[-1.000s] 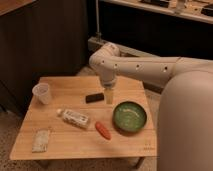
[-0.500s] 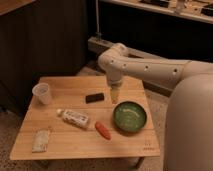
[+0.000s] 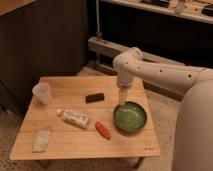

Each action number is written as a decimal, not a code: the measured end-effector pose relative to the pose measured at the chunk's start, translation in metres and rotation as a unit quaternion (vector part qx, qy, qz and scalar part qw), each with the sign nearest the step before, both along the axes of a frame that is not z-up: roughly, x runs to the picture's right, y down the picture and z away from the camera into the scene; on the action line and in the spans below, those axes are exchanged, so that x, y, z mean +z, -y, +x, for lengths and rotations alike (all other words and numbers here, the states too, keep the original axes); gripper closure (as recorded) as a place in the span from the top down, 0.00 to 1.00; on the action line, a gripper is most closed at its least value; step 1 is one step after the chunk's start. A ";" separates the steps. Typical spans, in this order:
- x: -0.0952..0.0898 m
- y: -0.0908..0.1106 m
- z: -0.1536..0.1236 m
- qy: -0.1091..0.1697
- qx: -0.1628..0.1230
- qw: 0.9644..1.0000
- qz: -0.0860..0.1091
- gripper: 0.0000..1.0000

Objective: Push the ceramic bowl across the table

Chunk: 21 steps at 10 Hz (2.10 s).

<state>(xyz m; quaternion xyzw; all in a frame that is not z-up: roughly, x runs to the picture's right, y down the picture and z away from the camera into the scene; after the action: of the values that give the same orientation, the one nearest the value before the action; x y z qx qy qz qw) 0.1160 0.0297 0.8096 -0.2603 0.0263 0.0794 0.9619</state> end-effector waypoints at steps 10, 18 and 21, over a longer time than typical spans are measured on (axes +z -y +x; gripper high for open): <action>0.045 -0.059 0.064 -0.021 0.036 0.999 -0.010 0.78; 0.064 -0.071 0.046 -0.019 0.026 0.999 -0.010 0.07; 0.070 -0.073 0.037 -0.019 0.024 0.999 -0.012 0.02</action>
<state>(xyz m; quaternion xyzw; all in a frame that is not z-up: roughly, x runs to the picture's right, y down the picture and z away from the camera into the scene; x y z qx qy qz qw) 0.1531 0.1032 0.8792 -0.2711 0.0394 0.1073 0.9557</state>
